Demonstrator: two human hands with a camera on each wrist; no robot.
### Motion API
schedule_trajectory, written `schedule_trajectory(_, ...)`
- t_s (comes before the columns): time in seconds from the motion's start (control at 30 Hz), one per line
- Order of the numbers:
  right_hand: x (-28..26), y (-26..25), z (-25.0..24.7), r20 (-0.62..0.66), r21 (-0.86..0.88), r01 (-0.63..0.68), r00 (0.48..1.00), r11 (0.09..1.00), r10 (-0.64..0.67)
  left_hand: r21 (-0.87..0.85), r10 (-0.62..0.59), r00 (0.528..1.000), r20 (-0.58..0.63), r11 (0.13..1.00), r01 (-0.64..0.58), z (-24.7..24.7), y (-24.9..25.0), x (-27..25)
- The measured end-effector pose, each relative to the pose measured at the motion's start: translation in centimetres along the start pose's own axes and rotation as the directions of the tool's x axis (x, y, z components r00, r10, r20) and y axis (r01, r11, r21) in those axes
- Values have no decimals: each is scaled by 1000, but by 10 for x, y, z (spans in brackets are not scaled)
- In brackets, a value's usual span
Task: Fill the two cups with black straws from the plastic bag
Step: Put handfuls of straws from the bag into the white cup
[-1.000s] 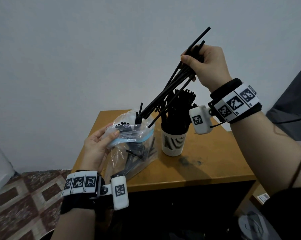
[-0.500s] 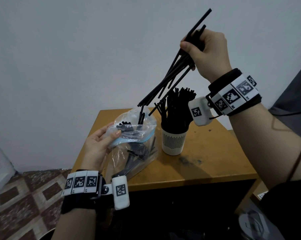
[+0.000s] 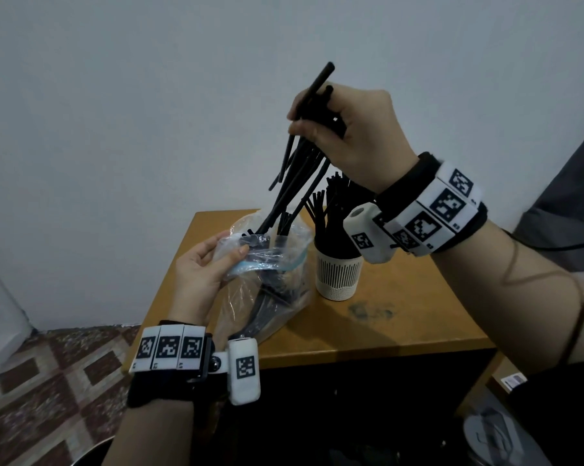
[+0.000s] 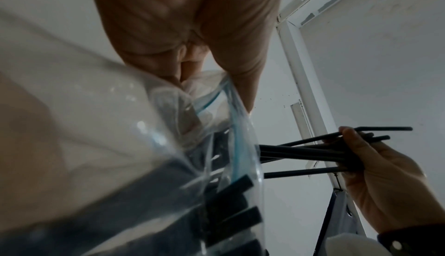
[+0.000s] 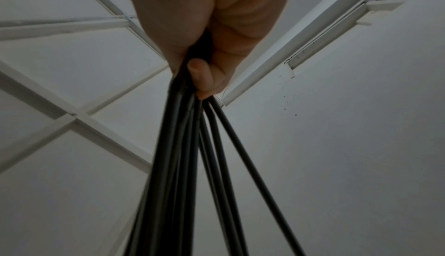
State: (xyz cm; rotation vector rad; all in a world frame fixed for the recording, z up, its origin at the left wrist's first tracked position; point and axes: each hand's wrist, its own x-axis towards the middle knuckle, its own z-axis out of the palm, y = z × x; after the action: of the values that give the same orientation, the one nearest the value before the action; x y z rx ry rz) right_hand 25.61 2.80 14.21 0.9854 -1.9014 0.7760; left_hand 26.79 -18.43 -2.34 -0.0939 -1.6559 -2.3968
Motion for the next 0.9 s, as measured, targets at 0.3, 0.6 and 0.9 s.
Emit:
schedule_trajectory(0.3,1,-7,-1,280,204,-159,955,966,99,33,-4,1000,21,999,3,3,0,-2)
schedule_trajectory(0.6,1,21,16,461,323,-592,780,738,424,60,13,999,49,998,-16,8,-3,-1)
schedule_trajectory(0.9,-30,20,50,424,549,-745,638,379,643,74,-2,999,49,997,-1,11,-2,-2)
